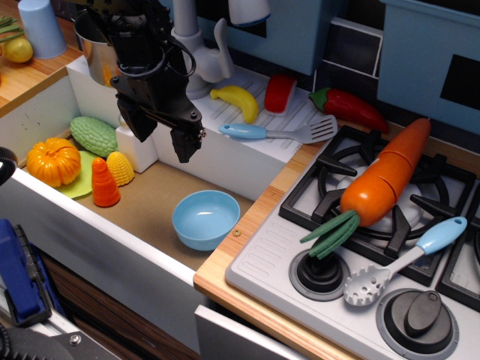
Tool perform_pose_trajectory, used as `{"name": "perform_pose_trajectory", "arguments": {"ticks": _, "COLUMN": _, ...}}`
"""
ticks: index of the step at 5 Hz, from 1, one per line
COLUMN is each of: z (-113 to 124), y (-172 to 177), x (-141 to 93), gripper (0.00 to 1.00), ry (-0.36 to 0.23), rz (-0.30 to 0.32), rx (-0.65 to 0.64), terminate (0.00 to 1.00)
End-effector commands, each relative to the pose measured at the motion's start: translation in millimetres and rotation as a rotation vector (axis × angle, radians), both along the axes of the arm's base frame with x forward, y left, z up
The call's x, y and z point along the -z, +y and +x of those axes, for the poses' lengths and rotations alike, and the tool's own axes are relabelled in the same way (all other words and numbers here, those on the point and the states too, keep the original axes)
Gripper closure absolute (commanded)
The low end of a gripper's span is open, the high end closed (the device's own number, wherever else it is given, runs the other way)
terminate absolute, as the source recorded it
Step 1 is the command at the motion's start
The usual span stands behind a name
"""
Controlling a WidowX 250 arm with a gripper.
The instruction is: Lift bowl
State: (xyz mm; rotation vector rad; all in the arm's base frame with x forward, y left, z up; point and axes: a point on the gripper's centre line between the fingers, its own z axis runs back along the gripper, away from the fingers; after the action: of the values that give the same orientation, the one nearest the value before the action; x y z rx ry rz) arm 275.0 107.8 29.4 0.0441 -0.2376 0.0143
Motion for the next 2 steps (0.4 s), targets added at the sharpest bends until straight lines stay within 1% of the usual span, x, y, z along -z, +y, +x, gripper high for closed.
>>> {"name": "perform_pose_trajectory", "arguments": {"ticks": 1, "z": 0, "y": 0, "x": 0, "gripper": 0.00, "ry": 0.000, "rz": 0.000, "rx": 0.000, "terminate": 0.00}}
{"name": "perform_pose_trajectory", "arguments": {"ticks": 2, "z": 1, "y": -2, "x": 24, "gripper": 0.00, "ry": -0.009, "rz": -0.038, "rx": -0.032, "terminate": 0.00}}
